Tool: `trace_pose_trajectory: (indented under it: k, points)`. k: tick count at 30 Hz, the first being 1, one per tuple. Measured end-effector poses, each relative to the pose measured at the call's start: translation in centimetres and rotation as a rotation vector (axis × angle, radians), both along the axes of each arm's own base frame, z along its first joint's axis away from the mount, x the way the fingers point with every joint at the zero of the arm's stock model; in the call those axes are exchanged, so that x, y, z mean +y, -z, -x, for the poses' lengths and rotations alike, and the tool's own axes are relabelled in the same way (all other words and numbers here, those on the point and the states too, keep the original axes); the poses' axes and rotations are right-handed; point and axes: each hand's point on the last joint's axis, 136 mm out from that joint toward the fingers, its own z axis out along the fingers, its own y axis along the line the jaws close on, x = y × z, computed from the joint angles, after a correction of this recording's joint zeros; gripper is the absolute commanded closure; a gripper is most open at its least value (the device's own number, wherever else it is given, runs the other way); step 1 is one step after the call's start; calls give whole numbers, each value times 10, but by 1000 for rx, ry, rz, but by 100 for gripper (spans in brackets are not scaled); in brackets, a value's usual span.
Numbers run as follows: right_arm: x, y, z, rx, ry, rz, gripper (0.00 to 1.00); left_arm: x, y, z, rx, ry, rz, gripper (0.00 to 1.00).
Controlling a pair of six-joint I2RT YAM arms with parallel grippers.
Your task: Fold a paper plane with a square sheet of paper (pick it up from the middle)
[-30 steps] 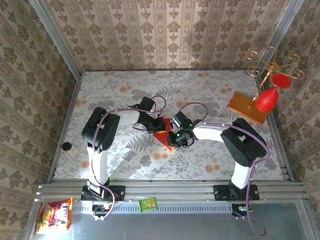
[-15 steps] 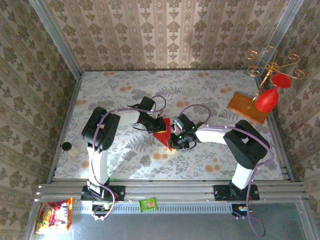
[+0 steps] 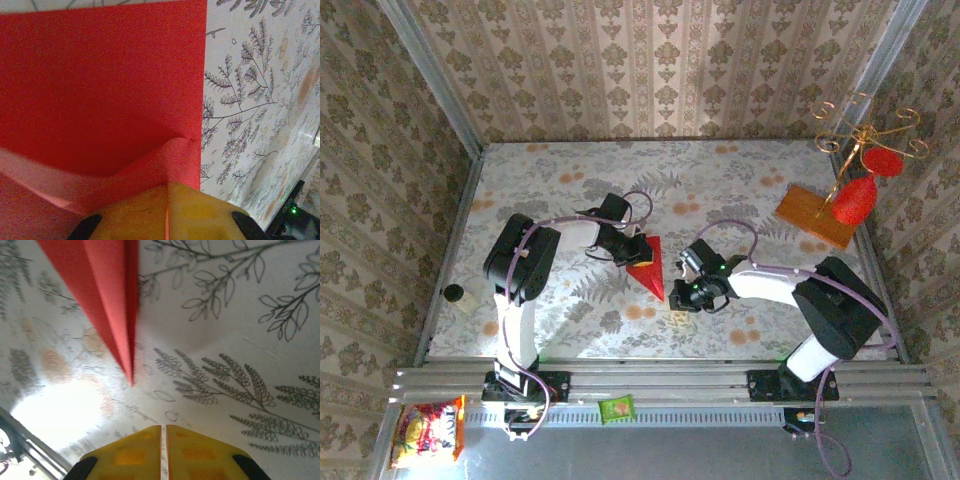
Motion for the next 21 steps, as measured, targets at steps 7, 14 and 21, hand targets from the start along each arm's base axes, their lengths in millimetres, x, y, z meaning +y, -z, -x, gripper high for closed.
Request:
trace_pose_trajectory:
  k: [7,14,21]
  points:
    - [22,-26,-35,-91,32,-54,89,-1,-1,0,-2,1,-2,90]
    - [37,-9,-59,-81,55,-31,92,-2,-2,0,-3,2,-8,90]
    - [31,9,-58,-57,70,19,94,-2,-3,-1,-5,2,-27,90]
